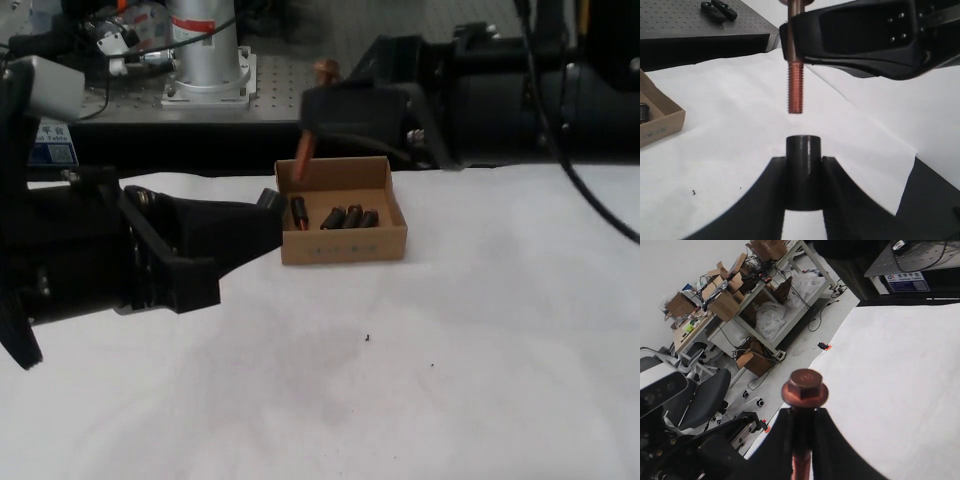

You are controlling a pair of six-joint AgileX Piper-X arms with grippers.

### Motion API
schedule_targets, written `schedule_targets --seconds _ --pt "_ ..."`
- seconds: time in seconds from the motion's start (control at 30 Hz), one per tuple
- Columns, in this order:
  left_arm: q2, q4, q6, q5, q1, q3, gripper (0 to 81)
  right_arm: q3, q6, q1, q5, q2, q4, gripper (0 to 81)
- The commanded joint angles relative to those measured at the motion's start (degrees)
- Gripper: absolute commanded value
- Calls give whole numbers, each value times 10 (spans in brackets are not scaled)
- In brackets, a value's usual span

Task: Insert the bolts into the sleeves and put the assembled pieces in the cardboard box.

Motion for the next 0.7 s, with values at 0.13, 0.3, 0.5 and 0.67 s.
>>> schedule_targets --seconds 0.13,0.3,0.5,0.67 --pt "-6 -14 -3 1 2 -5 6 -2 -6 -3 -3 -2 -2 28" --pt "-6 -14 -3 1 2 -5 6 -2 -6 -2 -23 -2 -2 28" --pt "-6 -14 -3 1 2 -5 6 -2 -1 -2 -52 -2 -2 28" --pt "-6 -14 -3 1 2 -5 6 -2 12 -2 -55 -2 -2 28"
